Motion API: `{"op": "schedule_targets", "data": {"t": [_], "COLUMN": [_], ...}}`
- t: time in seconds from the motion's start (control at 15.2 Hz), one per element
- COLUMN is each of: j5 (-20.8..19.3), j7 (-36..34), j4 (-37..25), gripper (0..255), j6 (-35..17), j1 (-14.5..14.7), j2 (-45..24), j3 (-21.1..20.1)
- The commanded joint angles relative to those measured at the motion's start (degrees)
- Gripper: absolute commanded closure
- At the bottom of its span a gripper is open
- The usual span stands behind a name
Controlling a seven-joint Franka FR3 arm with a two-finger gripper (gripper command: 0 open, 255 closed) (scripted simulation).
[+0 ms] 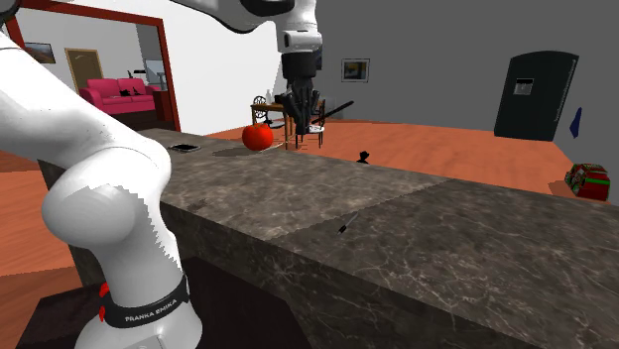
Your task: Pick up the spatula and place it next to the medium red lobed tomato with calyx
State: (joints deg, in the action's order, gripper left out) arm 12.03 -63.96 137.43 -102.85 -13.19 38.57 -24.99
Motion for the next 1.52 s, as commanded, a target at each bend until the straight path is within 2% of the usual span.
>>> {"op": "schedule_targets", "data": {"t": [0.0,0.26,0.53,0.79,0.99,1.19,1.32,1.45], "j5": [0.59,0.34,-1.77,-6.61,-12.92,-21.49,-27.14,-31.87], "j7": [-2.97,-8.84,-15.38,-23.20,-30.38,-38.32,-42.90,-46.27], "j4": [-2.55,-8.55,-15.48,-23.45,-30.29,-38.20,-44.18,-50.78], "gripper": [255,255,255,255,255,255,255,255], "j6": [-0.57,-1.63,-2.35,-2.46,-1.70,0.52,2.89,5.67], "j1": [0.06,-0.64,-1.95,-3.41,-3.59,-0.70,3.48,8.87], "j2": [-2.78,-9.29,-16.83,-26.03,-34.81,-45.31,-52.28,-58.59], "j3": [-2.81,-8.49,-14.60,-21.33,-26.42,-29.70,-29.93,-28.79]}}
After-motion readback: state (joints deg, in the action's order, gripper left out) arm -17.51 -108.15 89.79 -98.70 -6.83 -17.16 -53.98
